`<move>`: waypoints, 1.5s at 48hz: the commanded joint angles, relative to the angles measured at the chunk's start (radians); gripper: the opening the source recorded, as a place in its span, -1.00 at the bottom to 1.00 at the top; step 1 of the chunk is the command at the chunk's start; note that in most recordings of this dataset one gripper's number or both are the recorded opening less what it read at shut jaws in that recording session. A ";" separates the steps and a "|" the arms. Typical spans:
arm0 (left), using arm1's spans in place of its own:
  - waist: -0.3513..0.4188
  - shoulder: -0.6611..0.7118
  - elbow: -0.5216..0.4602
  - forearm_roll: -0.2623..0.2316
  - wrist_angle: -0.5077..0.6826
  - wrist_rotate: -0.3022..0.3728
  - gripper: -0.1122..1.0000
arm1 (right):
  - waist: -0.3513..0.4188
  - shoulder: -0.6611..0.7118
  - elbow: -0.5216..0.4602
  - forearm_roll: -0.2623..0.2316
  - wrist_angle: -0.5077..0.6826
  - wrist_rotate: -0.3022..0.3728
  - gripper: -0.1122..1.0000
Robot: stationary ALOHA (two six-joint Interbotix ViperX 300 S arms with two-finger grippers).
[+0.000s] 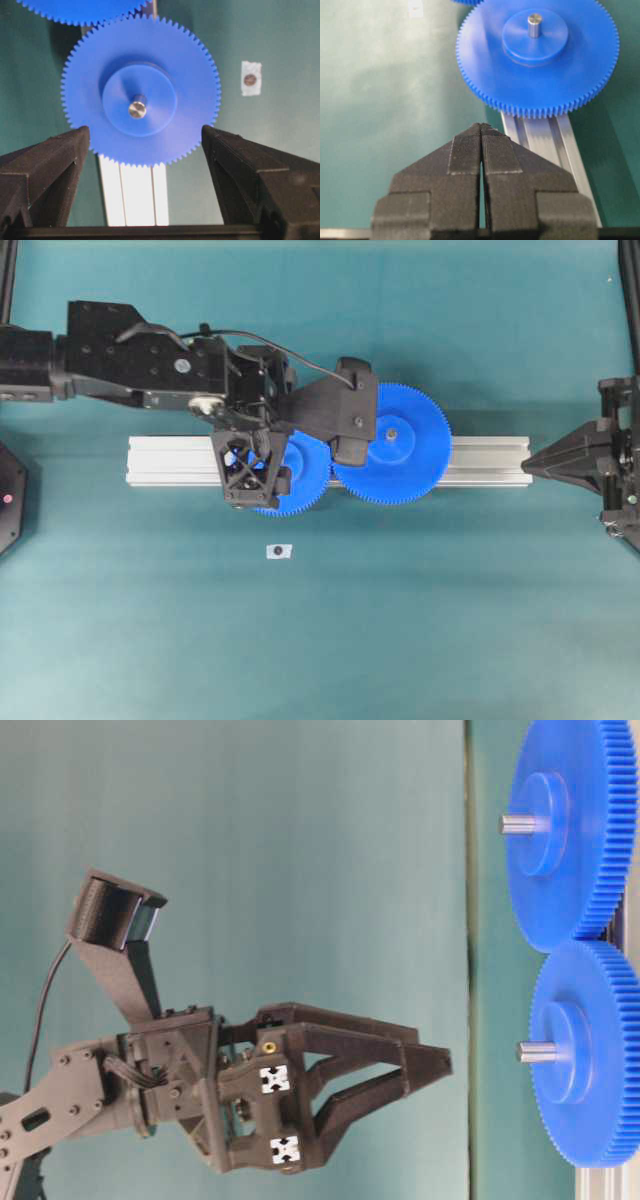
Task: Insert the small gear onto the shaft.
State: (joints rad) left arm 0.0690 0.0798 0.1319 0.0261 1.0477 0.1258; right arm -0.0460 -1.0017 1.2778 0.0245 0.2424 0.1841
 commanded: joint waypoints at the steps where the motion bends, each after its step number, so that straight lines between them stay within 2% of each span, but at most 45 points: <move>1: -0.003 -0.058 -0.026 0.000 -0.003 -0.002 0.73 | -0.002 0.005 -0.011 0.002 -0.009 0.009 -0.83; 23: -0.003 -0.137 -0.017 -0.003 0.002 -0.041 0.73 | -0.002 0.005 -0.009 0.002 -0.009 0.009 -0.83; 72: -0.009 -0.175 -0.008 -0.003 0.002 -0.046 0.73 | -0.002 0.005 -0.011 0.002 -0.011 0.009 -0.83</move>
State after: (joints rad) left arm 0.0644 -0.0690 0.1365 0.0261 1.0523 0.0813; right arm -0.0460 -1.0032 1.2778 0.0245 0.2408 0.1841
